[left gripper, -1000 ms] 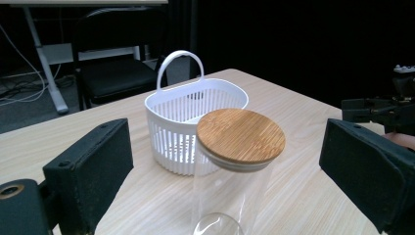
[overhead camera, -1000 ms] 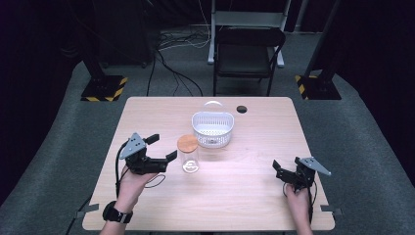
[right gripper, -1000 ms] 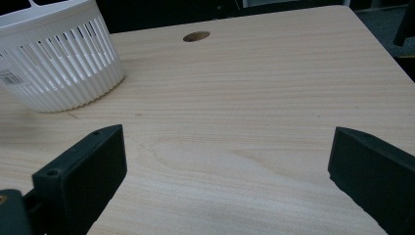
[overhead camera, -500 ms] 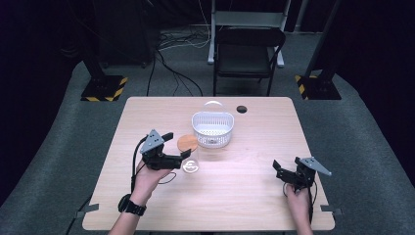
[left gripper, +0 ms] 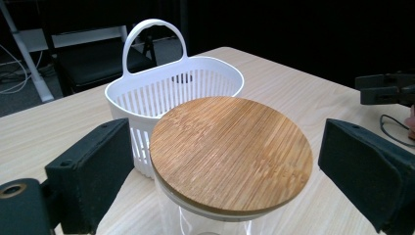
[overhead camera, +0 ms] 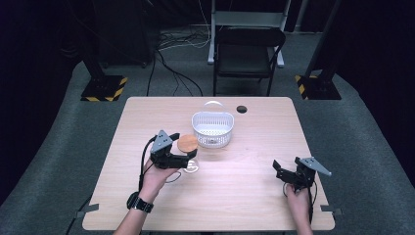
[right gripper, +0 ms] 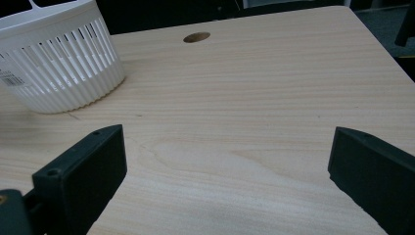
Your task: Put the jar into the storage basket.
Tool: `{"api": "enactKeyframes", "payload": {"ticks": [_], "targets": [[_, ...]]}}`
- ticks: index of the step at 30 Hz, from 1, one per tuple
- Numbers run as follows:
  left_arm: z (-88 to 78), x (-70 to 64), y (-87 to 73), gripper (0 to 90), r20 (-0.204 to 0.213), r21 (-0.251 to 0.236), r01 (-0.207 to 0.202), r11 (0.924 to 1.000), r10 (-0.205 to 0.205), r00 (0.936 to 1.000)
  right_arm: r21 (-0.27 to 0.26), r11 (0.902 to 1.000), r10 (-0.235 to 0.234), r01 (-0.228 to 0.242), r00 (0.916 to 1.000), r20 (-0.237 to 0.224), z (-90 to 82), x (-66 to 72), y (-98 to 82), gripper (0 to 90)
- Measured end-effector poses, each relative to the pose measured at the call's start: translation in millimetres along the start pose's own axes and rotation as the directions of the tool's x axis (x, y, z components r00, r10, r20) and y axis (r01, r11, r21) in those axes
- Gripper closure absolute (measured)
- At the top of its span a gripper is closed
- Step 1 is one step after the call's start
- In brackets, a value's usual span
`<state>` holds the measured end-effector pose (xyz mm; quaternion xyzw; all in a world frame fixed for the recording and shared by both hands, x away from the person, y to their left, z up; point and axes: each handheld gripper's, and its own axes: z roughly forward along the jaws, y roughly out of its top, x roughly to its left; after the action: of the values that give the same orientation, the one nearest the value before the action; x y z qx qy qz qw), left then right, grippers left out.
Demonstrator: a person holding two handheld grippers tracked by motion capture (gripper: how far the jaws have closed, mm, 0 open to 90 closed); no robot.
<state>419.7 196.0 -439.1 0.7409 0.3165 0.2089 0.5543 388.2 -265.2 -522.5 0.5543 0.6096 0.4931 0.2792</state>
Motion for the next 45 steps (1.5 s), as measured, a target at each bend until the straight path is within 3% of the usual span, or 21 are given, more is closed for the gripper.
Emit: {"api": "enactKeyframes", "payload": {"ticks": [9,26,45], "targets": [[3.7,-1.1,-2.8,7.3,0.0,-0.002,-0.007,1.0,0.007,1.0,0.001,1.0,0.001,-0.001,1.0,-0.001,0.1,-0.1,0.1,0.0],[3.1,-1.8,-5.2,22.7,0.0,-0.025,-0.03,0.9992,0.03,0.9995,0.002,1.0,0.001,-0.001,1.0,-0.003,0.1,-0.1,0.1,0.0],[0.3,-4.8,1.9,23.3,0.001,-0.012,-0.042,0.999,0.042,0.9991,0.005,1.0,0.002,-0.002,1.0,-0.007,0.5,-0.5,0.2,0.0]]}}
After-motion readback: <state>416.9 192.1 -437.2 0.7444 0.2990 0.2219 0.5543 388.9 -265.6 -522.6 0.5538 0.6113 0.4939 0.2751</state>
